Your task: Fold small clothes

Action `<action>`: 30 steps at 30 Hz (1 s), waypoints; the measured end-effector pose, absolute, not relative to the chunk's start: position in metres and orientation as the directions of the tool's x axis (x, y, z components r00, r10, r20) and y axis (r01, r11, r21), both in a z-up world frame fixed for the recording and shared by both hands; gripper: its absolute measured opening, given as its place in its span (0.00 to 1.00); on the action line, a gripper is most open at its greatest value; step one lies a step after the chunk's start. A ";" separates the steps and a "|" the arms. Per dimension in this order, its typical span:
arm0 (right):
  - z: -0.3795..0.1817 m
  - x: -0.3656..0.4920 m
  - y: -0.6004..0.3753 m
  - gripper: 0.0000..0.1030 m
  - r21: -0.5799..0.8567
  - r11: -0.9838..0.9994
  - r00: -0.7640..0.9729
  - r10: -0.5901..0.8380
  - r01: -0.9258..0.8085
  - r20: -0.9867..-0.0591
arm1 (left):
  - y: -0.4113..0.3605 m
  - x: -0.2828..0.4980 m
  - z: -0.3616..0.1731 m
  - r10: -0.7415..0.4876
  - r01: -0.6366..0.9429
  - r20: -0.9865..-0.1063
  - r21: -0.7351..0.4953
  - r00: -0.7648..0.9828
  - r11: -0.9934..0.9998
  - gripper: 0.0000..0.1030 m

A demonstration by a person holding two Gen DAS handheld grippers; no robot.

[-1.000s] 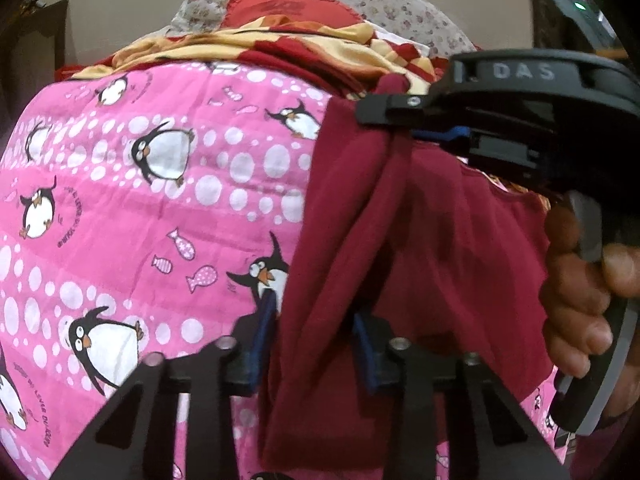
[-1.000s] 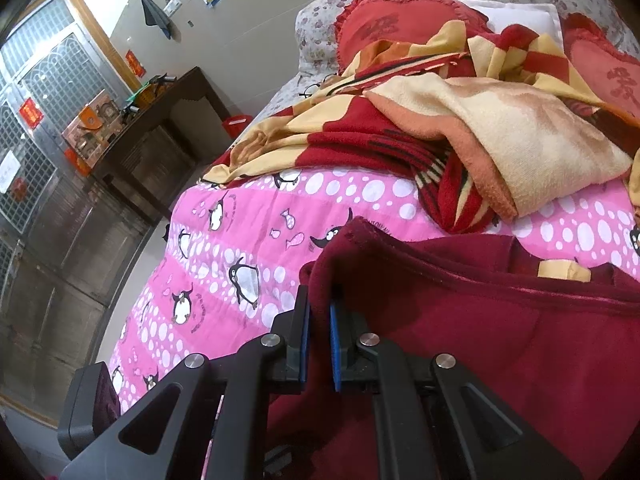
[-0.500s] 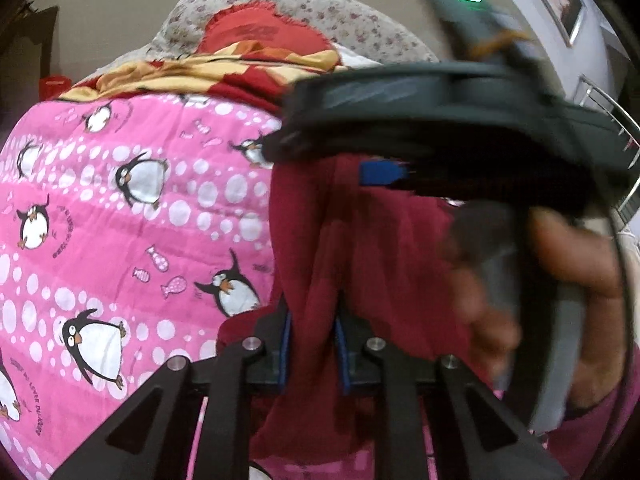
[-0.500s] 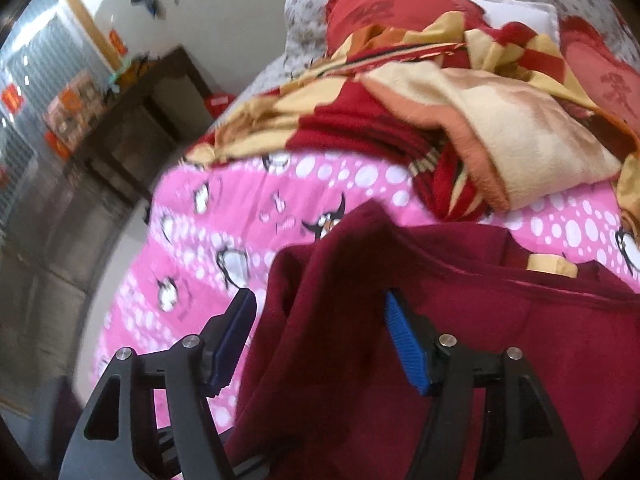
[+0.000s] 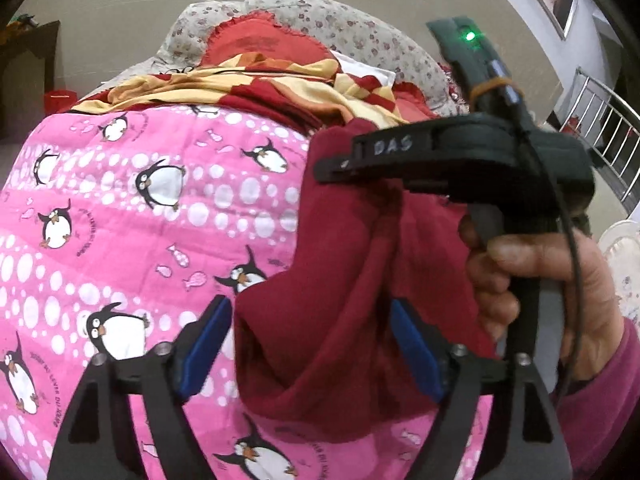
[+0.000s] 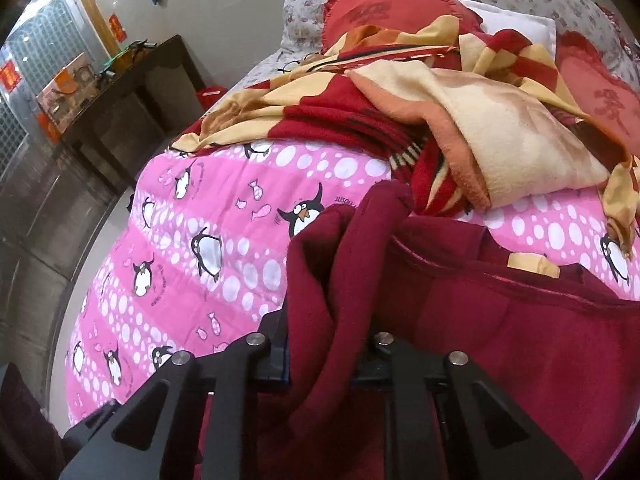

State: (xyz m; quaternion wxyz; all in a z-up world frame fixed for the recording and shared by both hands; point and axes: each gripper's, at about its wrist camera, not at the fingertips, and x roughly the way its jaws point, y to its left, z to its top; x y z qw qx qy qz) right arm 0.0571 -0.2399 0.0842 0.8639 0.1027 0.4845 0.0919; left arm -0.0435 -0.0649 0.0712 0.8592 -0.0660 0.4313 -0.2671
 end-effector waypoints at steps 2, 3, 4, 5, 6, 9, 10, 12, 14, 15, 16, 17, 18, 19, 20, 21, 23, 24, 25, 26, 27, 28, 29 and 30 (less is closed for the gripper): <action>0.085 0.058 -0.240 0.17 0.275 0.960 0.514 0.265 -0.059 -0.816 | -0.065 -0.040 0.063 -0.503 0.394 -0.724 -0.337 0.472 0.855 0.86; 0.085 0.057 -0.240 0.17 0.278 0.959 0.515 0.267 -0.059 -0.815 | -0.066 -0.037 0.058 -0.494 0.387 -0.736 -0.334 0.462 0.859 0.86; 0.085 0.057 -0.241 0.17 0.280 0.958 0.515 0.270 -0.061 -0.814 | -0.066 -0.035 0.053 -0.490 0.378 -0.743 -0.337 0.455 0.862 0.86; 0.085 0.056 -0.241 0.17 0.283 0.957 0.513 0.276 -0.067 -0.813 | -0.066 -0.033 0.049 -0.491 0.369 -0.746 -0.345 0.450 0.863 0.86; 0.085 0.056 -0.242 0.17 0.285 0.956 0.510 0.281 -0.071 -0.813 | -0.065 -0.033 0.047 -0.497 0.364 -0.744 -0.356 0.447 0.860 0.86; 0.084 0.056 -0.245 0.17 0.289 0.954 0.504 0.286 -0.074 -0.815 | -0.067 -0.033 0.048 -0.520 0.376 -0.735 -0.376 0.435 0.847 0.68; 0.084 0.056 -0.246 0.17 0.293 0.953 0.502 0.288 -0.072 -0.816 | -0.069 -0.034 0.049 -0.524 0.383 -0.738 -0.377 0.426 0.843 0.60; 0.083 0.055 -0.249 0.17 0.299 0.952 0.494 0.292 -0.068 -0.819 | -0.072 -0.039 0.053 -0.523 0.399 -0.743 -0.367 0.418 0.840 0.40; 0.083 0.053 -0.252 0.17 0.306 0.950 0.491 0.297 -0.064 -0.819 | -0.071 -0.042 0.057 -0.531 0.403 -0.739 -0.374 0.415 0.835 0.35; 0.083 0.051 -0.253 0.18 0.307 0.949 0.492 0.297 -0.063 -0.818 | -0.070 -0.044 0.059 -0.536 0.401 -0.737 -0.381 0.413 0.833 0.32; 0.084 0.049 -0.255 0.18 0.309 0.949 0.495 0.298 -0.062 -0.816 | -0.071 -0.044 0.060 -0.542 0.398 -0.734 -0.391 0.408 0.830 0.31; 0.085 0.047 -0.258 0.18 0.311 0.949 0.499 0.299 -0.061 -0.814 | -0.071 -0.046 0.063 -0.547 0.397 -0.733 -0.398 0.405 0.827 0.30; 0.087 0.044 -0.260 0.18 0.312 0.948 0.508 0.297 -0.058 -0.809 | -0.072 -0.048 0.067 -0.551 0.398 -0.730 -0.403 0.404 0.825 0.30; 0.089 0.042 -0.261 0.18 0.310 0.949 0.514 0.294 -0.056 -0.806 | -0.074 -0.050 0.070 -0.552 0.400 -0.729 -0.401 0.406 0.824 0.29; 0.091 0.040 -0.263 0.18 0.304 0.951 0.522 0.287 -0.056 -0.803 | -0.076 -0.052 0.074 -0.552 0.405 -0.727 -0.398 0.408 0.823 0.29; 0.095 0.037 -0.264 0.17 0.296 0.953 0.531 0.280 -0.057 -0.800 | -0.079 -0.055 0.078 -0.553 0.413 -0.725 -0.394 0.411 0.821 0.29; 0.102 0.032 -0.267 0.17 0.277 0.959 0.548 0.264 -0.060 -0.794 | -0.086 -0.061 0.087 -0.557 0.431 -0.720 -0.385 0.413 0.816 0.29; 0.107 0.030 -0.270 0.17 0.267 0.962 0.555 0.256 -0.061 -0.791 | -0.091 -0.065 0.093 -0.558 0.443 -0.718 -0.376 0.415 0.814 0.29; 0.111 0.028 -0.274 0.17 0.261 0.963 0.560 0.250 -0.062 -0.790 | -0.095 -0.068 0.097 -0.560 0.453 -0.717 -0.371 0.415 0.811 0.28; 0.114 0.027 -0.277 0.17 0.256 0.965 0.563 0.245 -0.060 -0.789 | -0.099 -0.070 0.101 -0.564 0.464 -0.715 -0.368 0.414 0.806 0.28; 0.117 0.025 -0.280 0.17 0.248 0.967 0.568 0.235 -0.056 -0.789 | -0.104 -0.073 0.105 -0.570 0.476 -0.712 -0.366 0.411 0.800 0.28; 0.120 0.023 -0.284 0.17 0.238 0.970 0.574 0.225 -0.052 -0.788 | -0.111 -0.076 0.110 -0.575 0.488 -0.710 -0.363 0.406 0.793 0.28; 0.124 0.020 -0.290 0.17 0.226 0.973 0.580 0.211 -0.047 -0.787 | -0.117 -0.077 0.112 -0.578 0.497 -0.711 -0.361 0.401 0.789 0.28; 0.126 0.018 -0.294 0.16 0.219 0.975 0.583 0.204 -0.045 -0.787 | -0.127 -0.080 0.116 -0.585 0.513 -0.711 -0.359 0.390 0.779 0.28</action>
